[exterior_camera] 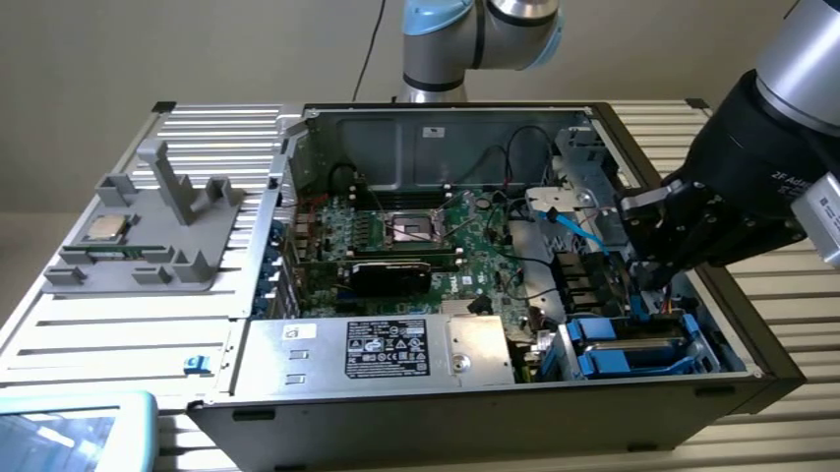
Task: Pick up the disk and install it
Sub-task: 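Insert the second disk wire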
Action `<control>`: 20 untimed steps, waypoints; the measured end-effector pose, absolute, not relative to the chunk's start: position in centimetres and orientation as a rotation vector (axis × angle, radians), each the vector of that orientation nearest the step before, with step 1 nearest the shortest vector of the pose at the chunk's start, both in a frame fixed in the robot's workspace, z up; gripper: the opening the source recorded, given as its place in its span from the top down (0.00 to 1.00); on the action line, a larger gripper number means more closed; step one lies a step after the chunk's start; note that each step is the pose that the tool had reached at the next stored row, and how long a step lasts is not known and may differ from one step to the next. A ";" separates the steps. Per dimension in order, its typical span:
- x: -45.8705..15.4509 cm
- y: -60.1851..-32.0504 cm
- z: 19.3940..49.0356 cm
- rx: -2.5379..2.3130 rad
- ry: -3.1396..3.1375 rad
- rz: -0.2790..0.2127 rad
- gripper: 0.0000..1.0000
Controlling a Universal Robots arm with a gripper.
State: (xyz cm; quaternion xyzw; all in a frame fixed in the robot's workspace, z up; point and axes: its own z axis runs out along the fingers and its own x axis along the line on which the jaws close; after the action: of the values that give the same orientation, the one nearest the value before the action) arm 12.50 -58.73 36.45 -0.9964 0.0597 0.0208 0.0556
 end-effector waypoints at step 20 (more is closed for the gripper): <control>12.2 -60.2 34.7 -3.030 0.075 0.069 0.89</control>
State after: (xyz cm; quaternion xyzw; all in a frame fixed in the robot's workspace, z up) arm 12.21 -60.22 34.75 -0.9979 0.0248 0.0227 0.0549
